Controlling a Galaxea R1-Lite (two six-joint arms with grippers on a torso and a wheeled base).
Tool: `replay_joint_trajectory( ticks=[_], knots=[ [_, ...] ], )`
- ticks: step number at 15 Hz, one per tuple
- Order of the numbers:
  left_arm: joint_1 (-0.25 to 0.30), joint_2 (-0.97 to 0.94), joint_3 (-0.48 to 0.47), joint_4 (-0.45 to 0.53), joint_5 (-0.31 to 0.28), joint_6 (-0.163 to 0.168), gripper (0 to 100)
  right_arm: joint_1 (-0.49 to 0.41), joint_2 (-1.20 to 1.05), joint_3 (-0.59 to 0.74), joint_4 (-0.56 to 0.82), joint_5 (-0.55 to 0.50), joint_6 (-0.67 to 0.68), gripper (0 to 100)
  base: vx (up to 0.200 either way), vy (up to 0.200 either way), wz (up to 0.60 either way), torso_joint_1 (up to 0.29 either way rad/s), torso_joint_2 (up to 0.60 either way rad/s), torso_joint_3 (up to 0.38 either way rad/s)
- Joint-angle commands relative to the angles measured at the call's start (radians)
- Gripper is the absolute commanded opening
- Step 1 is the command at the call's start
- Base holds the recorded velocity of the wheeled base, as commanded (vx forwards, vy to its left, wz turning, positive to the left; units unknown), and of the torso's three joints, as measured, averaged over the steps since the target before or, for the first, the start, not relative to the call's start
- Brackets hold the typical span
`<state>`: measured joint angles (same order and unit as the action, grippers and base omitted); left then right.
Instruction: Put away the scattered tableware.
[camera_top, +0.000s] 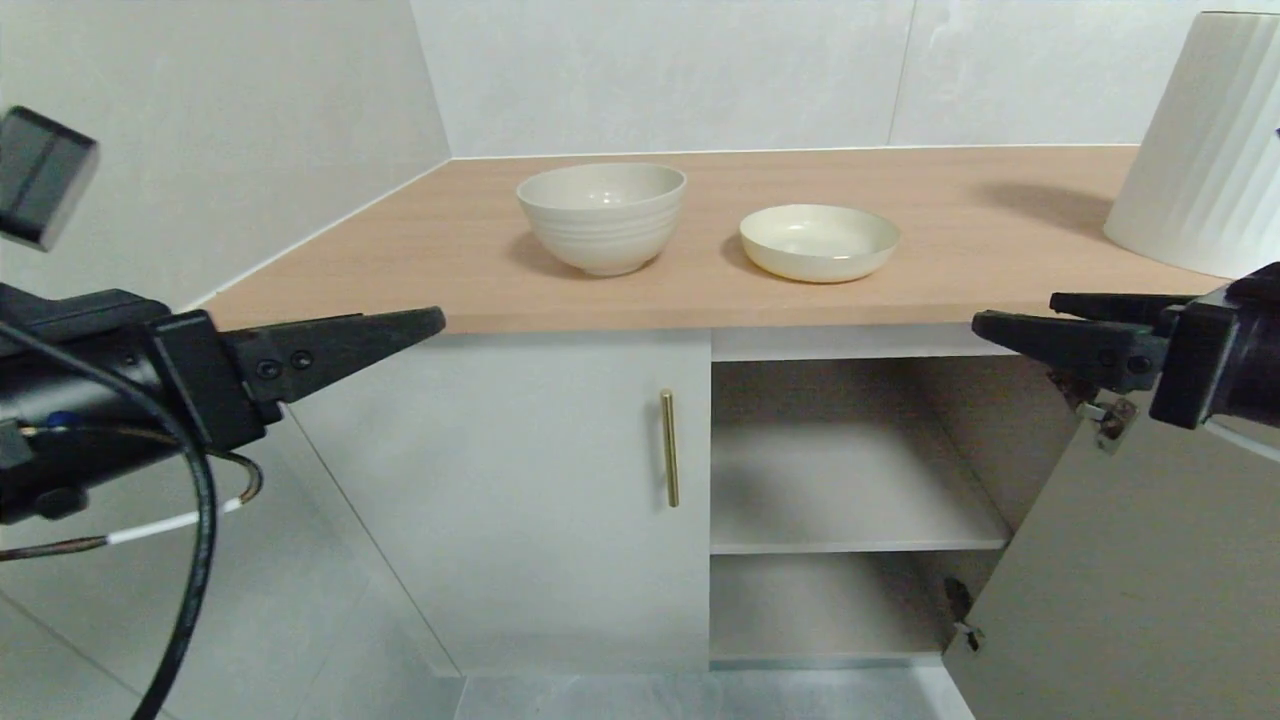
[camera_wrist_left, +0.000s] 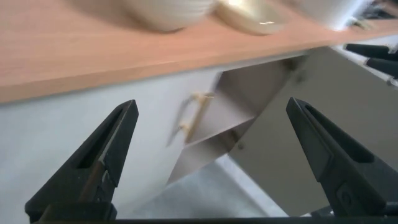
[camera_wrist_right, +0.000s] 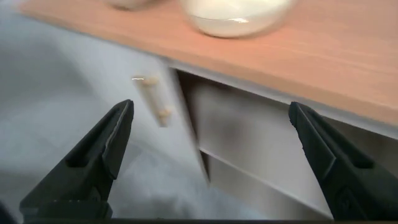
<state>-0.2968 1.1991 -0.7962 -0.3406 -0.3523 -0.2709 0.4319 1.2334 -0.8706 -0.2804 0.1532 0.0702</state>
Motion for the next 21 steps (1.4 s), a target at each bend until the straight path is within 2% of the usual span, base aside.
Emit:
replay_joint_trajectory(
  ticks=[1,9,12,17,18,20,21],
  knots=[
    [-0.001,0.005,0.0,-0.003,0.0,-0.001,100,0.001,0.0,-0.001,-0.002,0.0,0.0,100,0.0,0.0,0.0,0.149,-0.45,-0.344],
    [-0.005,0.039,0.003,-0.001,-0.002,-0.002,100,-0.048,0.028,0.004,-0.037,0.002,0.0,100,0.0,0.0,0.0,0.155,-0.51,-0.302],
    [-0.013,0.051,0.005,-0.003,0.0,-0.027,100,-0.065,0.038,0.004,-0.039,0.002,0.0,100,0.0,0.0,0.0,0.196,-0.49,-0.297],
    [-0.015,0.077,-0.001,-0.001,-0.002,-0.03,100,-0.065,0.064,-0.005,-0.072,0.002,0.0,100,0.0,0.0,0.0,0.175,-0.41,-0.234],
    [-0.015,0.111,-0.025,-0.001,0.004,-0.03,100,-0.065,0.095,-0.022,-0.112,0.0,0.0,100,0.0,0.0,0.0,0.041,-0.1,-0.056],
    [-0.013,0.18,-0.092,0.002,0.013,-0.03,100,-0.065,0.155,-0.076,-0.105,-0.003,0.017,100,0.0,0.0,0.0,0.013,-0.03,-0.018],
    [-0.013,0.266,-0.196,0.025,0.03,-0.03,100,-0.065,0.225,-0.154,-0.042,-0.009,0.057,100,0.0,0.0,0.0,0.0,0.0,0.0]
  ],
)
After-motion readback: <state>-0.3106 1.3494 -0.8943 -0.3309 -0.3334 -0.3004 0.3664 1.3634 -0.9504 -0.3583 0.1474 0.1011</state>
